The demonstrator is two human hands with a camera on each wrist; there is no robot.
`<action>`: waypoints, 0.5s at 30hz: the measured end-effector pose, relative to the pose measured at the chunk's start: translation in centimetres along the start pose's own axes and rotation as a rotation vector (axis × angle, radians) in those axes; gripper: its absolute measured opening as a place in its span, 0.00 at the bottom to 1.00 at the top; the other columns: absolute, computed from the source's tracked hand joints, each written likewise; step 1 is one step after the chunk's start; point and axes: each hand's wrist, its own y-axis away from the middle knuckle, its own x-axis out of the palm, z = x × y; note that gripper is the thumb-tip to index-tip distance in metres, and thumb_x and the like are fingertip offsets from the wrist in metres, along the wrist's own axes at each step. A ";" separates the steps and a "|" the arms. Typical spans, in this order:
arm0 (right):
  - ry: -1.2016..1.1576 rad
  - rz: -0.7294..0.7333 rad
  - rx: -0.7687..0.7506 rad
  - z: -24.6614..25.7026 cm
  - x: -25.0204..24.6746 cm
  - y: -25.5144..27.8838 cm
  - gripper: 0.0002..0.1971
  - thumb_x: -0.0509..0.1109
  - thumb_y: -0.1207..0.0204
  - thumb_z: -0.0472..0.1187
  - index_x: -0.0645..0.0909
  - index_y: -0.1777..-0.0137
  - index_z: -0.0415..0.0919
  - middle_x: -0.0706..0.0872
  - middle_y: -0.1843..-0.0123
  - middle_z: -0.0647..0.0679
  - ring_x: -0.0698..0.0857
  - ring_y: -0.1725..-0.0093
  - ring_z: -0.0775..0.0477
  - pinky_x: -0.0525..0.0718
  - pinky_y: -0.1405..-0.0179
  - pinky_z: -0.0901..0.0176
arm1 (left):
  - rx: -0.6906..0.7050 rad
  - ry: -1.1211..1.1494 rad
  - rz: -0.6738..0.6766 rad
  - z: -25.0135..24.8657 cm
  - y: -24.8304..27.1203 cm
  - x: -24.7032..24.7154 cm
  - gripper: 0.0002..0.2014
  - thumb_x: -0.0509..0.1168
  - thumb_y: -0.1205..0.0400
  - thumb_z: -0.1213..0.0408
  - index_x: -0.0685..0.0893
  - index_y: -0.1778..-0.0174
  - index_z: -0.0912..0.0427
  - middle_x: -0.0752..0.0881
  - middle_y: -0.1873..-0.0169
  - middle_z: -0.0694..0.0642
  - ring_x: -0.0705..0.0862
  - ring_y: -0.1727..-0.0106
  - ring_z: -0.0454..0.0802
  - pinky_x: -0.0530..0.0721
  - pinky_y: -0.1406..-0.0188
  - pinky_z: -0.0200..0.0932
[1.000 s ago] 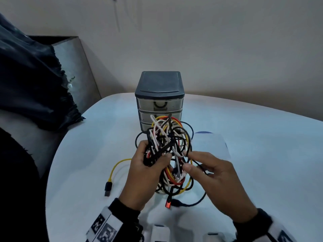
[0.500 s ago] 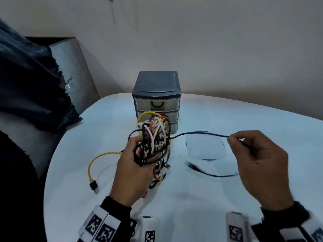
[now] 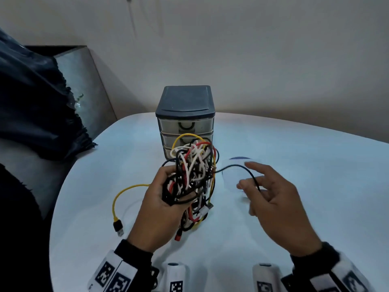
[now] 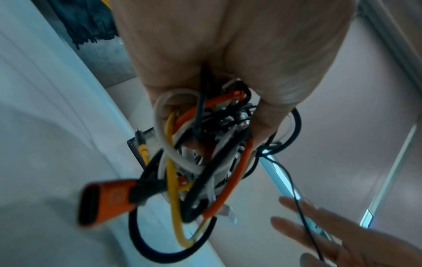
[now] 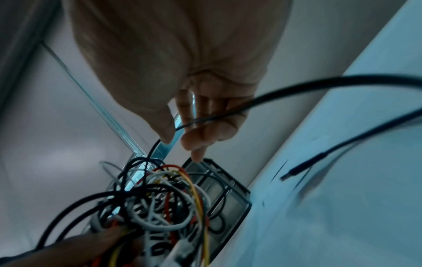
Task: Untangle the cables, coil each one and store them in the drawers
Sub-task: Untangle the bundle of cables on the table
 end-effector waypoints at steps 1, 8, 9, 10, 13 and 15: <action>-0.023 0.008 -0.006 0.1 0.2 0.1 0.13 0.73 0.22 0.43 0.84 0.40 0.59 0.90 0.58 0.52 0.78 0.77 0.45 0.81 0.75 0.60 | 0.002 -0.013 0.019 0.1 0.1 0.1 0.26 0.71 0.24 0.83 0.82 0.44 0.44 0.91 0.50 0.48 0.90 0.45 0.47 0.86 0.46 0.38; -0.017 -0.010 -0.140 1.4 0.5 0.8 0.06 0.74 0.31 0.54 0.91 0.56 0.61 0.89 0.68 0.54 0.82 0.72 0.34 0.80 0.70 0.48 | 0.010 -0.022 0.048 0.0 0.0 0.3 0.24 0.72 0.23 0.80 0.81 0.41 0.47 0.91 0.48 0.47 0.89 0.44 0.47 0.85 0.42 0.43; -0.019 -0.007 -0.160 1.5 0.6 0.9 0.06 0.74 0.32 0.55 0.91 0.58 0.62 0.89 0.69 0.55 0.82 0.73 0.34 0.80 0.71 0.48 | 0.010 -0.025 0.047 0.0 0.0 0.3 0.23 0.72 0.23 0.79 0.81 0.42 0.46 0.91 0.49 0.47 0.90 0.45 0.47 0.86 0.43 0.44; -0.011 -0.002 -0.184 1.6 0.7 1.1 0.05 0.74 0.32 0.55 0.91 0.59 0.62 0.89 0.69 0.56 0.81 0.74 0.34 0.80 0.72 0.47 | 0.013 -0.024 0.048 0.0 0.0 0.4 0.23 0.73 0.24 0.79 0.82 0.43 0.46 0.91 0.50 0.48 0.90 0.45 0.48 0.86 0.45 0.43; 0.051 -0.020 -0.250 1.4 1.3 1.4 0.03 0.74 0.30 0.54 0.90 0.60 0.62 0.89 0.68 0.59 0.78 0.77 0.37 0.79 0.74 0.49 | 0.041 -0.026 0.055 0.1 0.0 0.4 0.21 0.75 0.25 0.78 0.82 0.42 0.51 0.91 0.51 0.49 0.90 0.47 0.50 0.86 0.47 0.41; 0.120 -0.062 -0.305 1.0 1.6 1.5 0.02 0.77 0.26 0.51 0.90 0.60 0.59 0.89 0.67 0.61 0.74 0.80 0.47 0.78 0.76 0.55 | 0.058 -0.013 0.062 0.2 0.1 0.4 0.20 0.75 0.27 0.75 0.83 0.43 0.53 0.90 0.52 0.52 0.90 0.49 0.53 0.87 0.49 0.42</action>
